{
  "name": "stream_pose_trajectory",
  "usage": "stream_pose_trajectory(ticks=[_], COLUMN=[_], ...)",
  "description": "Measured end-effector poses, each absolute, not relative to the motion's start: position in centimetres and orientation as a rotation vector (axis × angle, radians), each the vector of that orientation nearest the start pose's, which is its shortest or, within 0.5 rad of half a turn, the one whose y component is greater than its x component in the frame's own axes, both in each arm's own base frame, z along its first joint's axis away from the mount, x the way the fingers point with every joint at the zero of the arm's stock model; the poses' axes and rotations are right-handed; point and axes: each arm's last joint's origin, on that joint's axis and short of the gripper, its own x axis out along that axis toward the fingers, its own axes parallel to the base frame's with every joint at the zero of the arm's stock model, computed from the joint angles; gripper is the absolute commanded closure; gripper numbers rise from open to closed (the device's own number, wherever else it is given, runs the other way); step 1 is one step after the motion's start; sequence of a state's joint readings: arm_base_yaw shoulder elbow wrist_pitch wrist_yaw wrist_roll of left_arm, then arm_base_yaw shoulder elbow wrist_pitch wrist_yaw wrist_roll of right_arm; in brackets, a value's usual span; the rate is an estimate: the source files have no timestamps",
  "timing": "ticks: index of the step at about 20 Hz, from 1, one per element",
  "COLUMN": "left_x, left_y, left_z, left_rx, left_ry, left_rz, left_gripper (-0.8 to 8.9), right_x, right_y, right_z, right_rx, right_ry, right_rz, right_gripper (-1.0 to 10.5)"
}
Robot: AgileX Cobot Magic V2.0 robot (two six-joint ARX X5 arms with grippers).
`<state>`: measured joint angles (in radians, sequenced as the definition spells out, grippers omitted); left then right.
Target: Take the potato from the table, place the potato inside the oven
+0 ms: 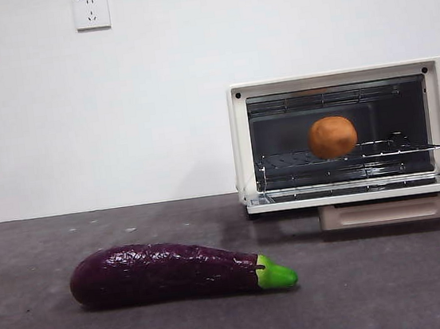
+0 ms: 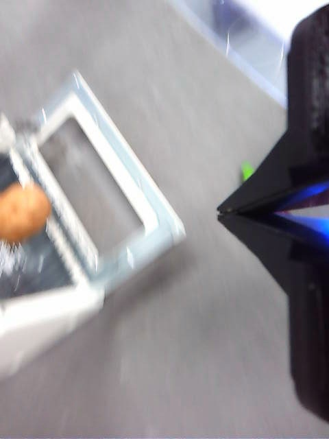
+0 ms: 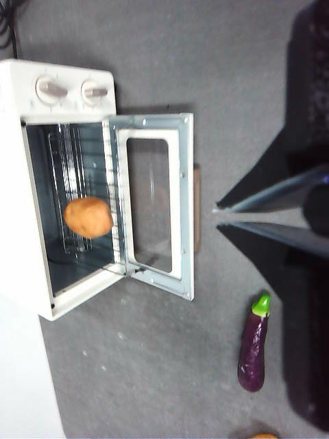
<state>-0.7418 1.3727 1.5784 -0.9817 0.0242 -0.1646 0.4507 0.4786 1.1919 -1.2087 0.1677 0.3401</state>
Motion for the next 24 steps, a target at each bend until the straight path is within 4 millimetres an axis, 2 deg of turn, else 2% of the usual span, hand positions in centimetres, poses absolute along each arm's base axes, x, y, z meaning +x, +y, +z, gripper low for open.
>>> stream_pose_trajectory(ticks=[2, 6, 11, 17, 19, 24], left_x=[21.9, 26.0, 30.5, 34.5, 35.5, 37.5], left_y=[-17.9, -18.3, -19.2, -20.1, -20.1, -19.7], left_z=[39.3, 36.6, 31.3, 23.7, 21.8, 18.9], left_rx=[0.061, -0.023, -0.076, -0.108, -0.152, -0.289], left_ry=[0.846, 0.928, 1.08, 1.279, 1.319, 1.357], left_rz=[-0.714, -0.76, -0.758, -0.705, -0.711, -0.737], left_gripper=[8.23, 8.23, 8.23, 8.23, 8.23, 8.23], right_x=[0.8, -0.6, -1.8, -2.3, -2.3, -2.3], right_y=[-0.2, -1.1, -1.9, -2.2, -2.2, -2.2], right_z=[38.2, 37.7, 37.1, 37.0, 37.0, 37.0], right_rx=[0.176, 0.165, 0.168, 0.2, 0.208, 0.215], right_ry=[0.504, 0.489, 0.49, 0.474, 0.471, 0.471], right_rz=[0.169, 0.107, 0.03, 0.01, 0.01, 0.008], right_gripper=[9.6, 9.5, 9.5, 9.5, 9.5, 9.5])
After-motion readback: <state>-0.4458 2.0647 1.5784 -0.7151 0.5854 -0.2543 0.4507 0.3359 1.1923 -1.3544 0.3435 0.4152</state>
